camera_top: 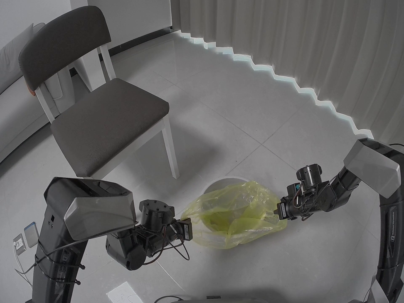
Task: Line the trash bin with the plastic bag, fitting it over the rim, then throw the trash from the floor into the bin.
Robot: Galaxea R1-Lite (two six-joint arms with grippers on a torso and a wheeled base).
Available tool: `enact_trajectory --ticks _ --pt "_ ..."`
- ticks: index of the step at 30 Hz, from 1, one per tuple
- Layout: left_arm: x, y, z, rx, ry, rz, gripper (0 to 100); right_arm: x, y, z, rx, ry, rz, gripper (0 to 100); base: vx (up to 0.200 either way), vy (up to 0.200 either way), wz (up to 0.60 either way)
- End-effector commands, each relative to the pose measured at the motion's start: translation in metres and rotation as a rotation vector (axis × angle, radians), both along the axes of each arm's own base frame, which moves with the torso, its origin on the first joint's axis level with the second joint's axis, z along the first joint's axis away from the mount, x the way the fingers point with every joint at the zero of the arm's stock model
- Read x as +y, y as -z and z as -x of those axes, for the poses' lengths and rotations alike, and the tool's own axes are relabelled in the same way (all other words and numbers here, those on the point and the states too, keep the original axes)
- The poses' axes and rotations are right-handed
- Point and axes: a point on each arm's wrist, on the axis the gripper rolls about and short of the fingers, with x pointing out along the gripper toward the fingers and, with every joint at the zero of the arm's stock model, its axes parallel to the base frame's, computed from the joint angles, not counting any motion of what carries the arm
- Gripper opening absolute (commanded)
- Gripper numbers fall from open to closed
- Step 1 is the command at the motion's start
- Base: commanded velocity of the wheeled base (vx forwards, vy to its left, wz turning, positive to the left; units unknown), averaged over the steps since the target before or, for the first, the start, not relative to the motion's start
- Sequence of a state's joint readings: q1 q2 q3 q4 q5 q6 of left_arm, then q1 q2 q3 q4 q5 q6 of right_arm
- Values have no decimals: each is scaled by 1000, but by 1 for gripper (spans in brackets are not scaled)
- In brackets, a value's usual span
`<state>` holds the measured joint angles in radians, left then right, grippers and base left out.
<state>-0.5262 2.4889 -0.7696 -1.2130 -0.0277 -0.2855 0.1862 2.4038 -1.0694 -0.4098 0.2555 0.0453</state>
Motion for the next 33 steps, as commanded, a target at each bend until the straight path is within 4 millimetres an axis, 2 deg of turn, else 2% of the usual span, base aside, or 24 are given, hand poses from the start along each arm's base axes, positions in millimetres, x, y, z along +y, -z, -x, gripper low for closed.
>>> enact_trajectory --ticks 1,7,8,15,21,22,28,33 --pt "3 -6 -10 -34 -21 21 0 -5 3 -7 -9 17 -4 0 0 0 0" --pt "1 -16 -14 -61 -25 45 0 -14 -5 -9 -33 29 0 0 0 0 0" --pt "1 -15 -14 -58 -25 44 0 -14 -5 -9 -35 27 2 100 0 0 0" --pt "-2 -11 -11 -50 -19 39 0 -14 -7 -10 -45 23 2 100 0 0 0" --pt "-1 -11 -12 -63 -22 46 0 -11 -30 -13 -105 17 -11 100 0 0 0" --pt "-1 -11 -12 -62 -22 46 100 -10 -32 -14 -114 15 -12 100 0 0 0" --pt "0 -9 -16 -71 -39 48 100 1 -43 -28 -170 -4 -26 100 0 0 0" --pt "9 -21 -20 -109 -62 66 100 8 -37 -35 -176 -18 -28 100 0 0 0"
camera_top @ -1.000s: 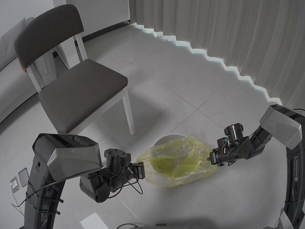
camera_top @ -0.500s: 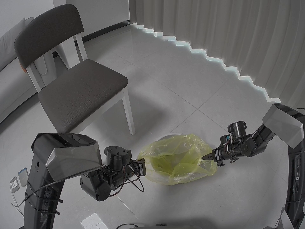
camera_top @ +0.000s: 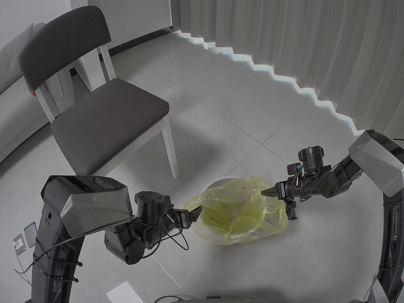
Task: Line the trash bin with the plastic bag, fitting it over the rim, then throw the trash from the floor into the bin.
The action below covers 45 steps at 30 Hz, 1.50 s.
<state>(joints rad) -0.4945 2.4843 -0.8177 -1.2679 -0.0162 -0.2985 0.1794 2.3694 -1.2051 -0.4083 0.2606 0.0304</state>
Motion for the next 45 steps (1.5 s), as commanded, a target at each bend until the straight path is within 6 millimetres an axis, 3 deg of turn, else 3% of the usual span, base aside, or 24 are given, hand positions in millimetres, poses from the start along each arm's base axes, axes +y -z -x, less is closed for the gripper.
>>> enact_trajectory --ticks 1,11,12,29,34,45 --pt "8 -11 -3 -25 -22 12 100 7 5 -6 -7 -14 -2 100 0 0 0" --pt "10 -26 -8 -67 -28 24 100 13 9 -15 -22 -26 -7 100 0 0 0" --pt "10 -28 -9 -72 -28 27 100 13 9 -17 -27 -26 -7 0 0 0 0" --pt "6 -37 -17 -118 -21 32 100 24 -22 -37 -99 -40 -22 0 0 0 0" --pt "0 -32 -33 -126 -27 35 100 24 -37 -50 -105 -35 -23 0 0 0 0" --pt "-4 -25 -52 -130 -39 34 100 33 -23 -85 -110 -38 -23 0 0 0 0"
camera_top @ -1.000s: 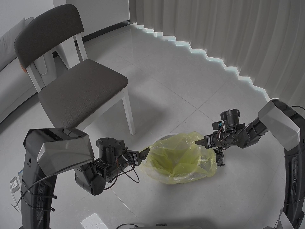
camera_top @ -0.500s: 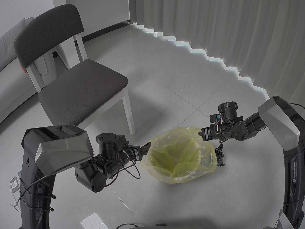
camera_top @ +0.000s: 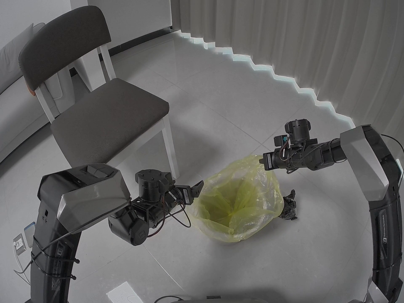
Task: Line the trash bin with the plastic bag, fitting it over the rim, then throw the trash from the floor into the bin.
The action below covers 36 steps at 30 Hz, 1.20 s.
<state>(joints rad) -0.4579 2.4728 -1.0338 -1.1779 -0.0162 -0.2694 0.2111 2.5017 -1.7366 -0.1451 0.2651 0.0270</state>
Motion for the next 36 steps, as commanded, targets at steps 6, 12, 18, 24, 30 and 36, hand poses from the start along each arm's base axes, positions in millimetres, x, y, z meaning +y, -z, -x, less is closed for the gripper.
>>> enact_trajectory --ticks 6,12,18,24,30,36 --pt "6 17 -15 12 -27 -7 100 7 45 -23 50 -9 17 0 0 0 0" --pt "4 27 -20 13 -29 -7 100 8 62 -27 63 -7 22 0 0 0 0" --pt "10 38 -26 21 -41 -29 100 13 70 -26 79 -15 28 0 0 0 0" --pt "26 54 -36 36 -79 -64 100 16 68 -23 81 -16 29 0 0 0 0" --pt "30 67 -38 80 -96 -87 100 15 66 -18 97 -17 34 0 0 0 0" --pt "27 69 -36 105 -84 -98 100 13 78 -14 128 1 54 0 0 0 0"
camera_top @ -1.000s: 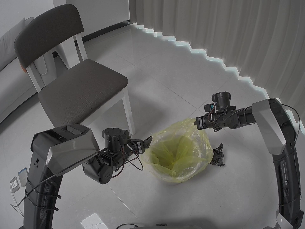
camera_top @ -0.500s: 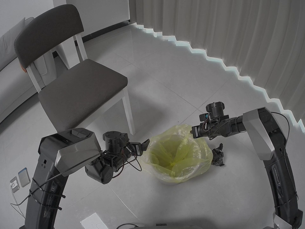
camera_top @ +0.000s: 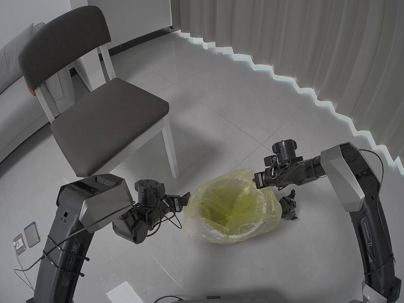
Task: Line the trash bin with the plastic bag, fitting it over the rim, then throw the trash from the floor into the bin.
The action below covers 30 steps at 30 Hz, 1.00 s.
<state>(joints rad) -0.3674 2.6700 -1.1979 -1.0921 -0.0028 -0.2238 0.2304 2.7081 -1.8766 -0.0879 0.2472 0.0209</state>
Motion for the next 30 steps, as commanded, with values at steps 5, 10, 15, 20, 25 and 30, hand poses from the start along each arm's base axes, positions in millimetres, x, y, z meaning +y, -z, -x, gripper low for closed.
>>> enact_trajectory --ticks 5,10,15,20,25,30 --pt "-4 3 1 60 9 -25 100 -1 3 3 17 23 33 0 0 0 0" --pt "-5 -3 -1 45 10 -17 100 -2 -6 5 7 31 24 100 0 0 0" --pt "-3 -9 -3 45 4 -21 100 -10 -31 6 -25 45 9 100 0 0 0" --pt "-4 -10 -10 77 2 -65 100 -17 -49 20 -18 44 20 100 0 0 0" --pt "-7 -14 -19 98 -26 -93 100 -27 -47 35 23 33 56 100 0 0 0" --pt "-11 -16 -27 127 -40 -128 100 -35 -38 43 54 25 87 100 0 0 0"
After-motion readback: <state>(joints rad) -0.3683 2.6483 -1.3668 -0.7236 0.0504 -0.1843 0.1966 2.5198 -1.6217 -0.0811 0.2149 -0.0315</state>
